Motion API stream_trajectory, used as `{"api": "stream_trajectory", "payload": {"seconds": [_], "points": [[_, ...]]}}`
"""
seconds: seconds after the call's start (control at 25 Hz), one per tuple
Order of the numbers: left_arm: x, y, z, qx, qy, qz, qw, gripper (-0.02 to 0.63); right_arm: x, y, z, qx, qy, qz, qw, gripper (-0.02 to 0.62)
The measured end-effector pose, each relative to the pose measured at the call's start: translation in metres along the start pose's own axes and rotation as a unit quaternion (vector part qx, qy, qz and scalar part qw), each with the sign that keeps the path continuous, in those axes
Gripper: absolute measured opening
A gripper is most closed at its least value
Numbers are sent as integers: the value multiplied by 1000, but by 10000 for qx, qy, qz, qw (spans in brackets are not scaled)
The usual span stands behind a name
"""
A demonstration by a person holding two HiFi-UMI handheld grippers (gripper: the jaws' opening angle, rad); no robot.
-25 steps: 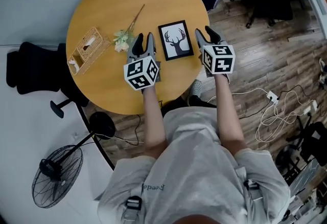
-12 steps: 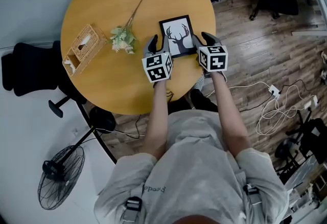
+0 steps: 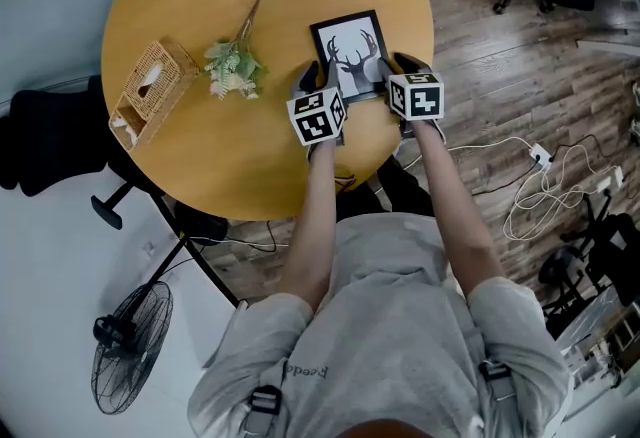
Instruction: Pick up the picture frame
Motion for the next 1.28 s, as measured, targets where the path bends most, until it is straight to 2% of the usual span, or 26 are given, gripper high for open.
{"api": "stream_trajectory", "payload": {"seconds": [0.2, 0.36, 0.92, 1.28], "points": [[-12, -6, 11, -9, -205, -159, 9997, 144, 1, 1, 14, 59, -29, 39, 10000, 147], [-13, -1, 15, 27, -243, -85, 9997, 137, -2, 2, 18, 211, 24, 72, 9997, 140], [-16, 3, 18, 326, -336, -397, 9981, 137, -3, -4, 20, -1, -70, -148, 9999, 129], [-12, -6, 18, -35, -516, -643, 9966, 122, 0, 7, 19, 357, -163, -20, 9992, 100]]}}
Point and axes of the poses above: the fingertips, and each gripper's own axes: z forward along the fingers, y to its right, x out of its top, the point moved 9 cm from there along -z, backward along the fingers, and after that the axes turned 2 degrees about x, right-handed, at the moved point
